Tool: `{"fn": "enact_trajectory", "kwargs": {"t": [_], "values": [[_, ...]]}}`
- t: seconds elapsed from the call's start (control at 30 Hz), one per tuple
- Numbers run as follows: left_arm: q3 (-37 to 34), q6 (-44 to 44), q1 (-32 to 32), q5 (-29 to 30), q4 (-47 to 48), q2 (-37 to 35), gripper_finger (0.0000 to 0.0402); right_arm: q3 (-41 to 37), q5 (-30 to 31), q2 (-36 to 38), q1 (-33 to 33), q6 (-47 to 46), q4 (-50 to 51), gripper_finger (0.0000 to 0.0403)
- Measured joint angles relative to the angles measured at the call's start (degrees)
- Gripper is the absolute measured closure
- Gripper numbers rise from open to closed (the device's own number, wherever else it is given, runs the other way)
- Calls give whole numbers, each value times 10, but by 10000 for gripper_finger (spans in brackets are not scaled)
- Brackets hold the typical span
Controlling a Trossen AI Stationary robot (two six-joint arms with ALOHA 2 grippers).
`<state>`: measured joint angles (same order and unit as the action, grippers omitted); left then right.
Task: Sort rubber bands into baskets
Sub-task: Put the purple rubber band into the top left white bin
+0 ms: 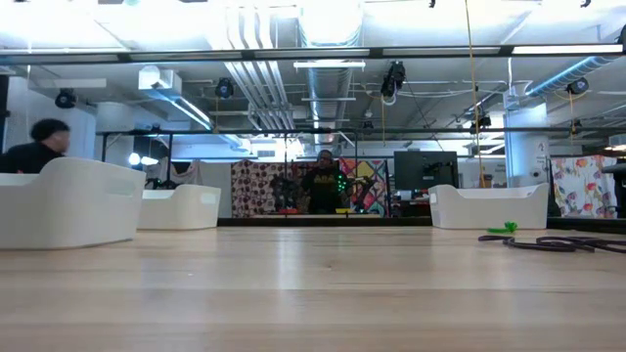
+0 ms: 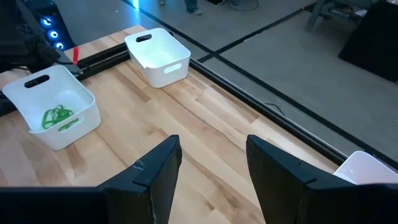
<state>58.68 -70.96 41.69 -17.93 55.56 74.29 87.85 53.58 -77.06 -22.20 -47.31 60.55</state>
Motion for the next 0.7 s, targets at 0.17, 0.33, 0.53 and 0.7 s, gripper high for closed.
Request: {"fn": "enact_trajectory", "kwargs": {"t": [0.17, 0.33, 0.53, 0.7], "values": [[-35, -51, 86, 78, -92, 49, 232, 0, 0, 0, 0, 11, 0, 225], [-35, -61, 139, 140, -134, 100, 228, 0, -14, 0, 0, 27, 0, 225], [-25, -65, 175, 139, -136, 147, 211, 0, -31, 0, 0, 22, 0, 225], [-26, -67, 183, 141, -160, 172, 206, 0, -30, 0, 0, -8, 0, 225]]}}
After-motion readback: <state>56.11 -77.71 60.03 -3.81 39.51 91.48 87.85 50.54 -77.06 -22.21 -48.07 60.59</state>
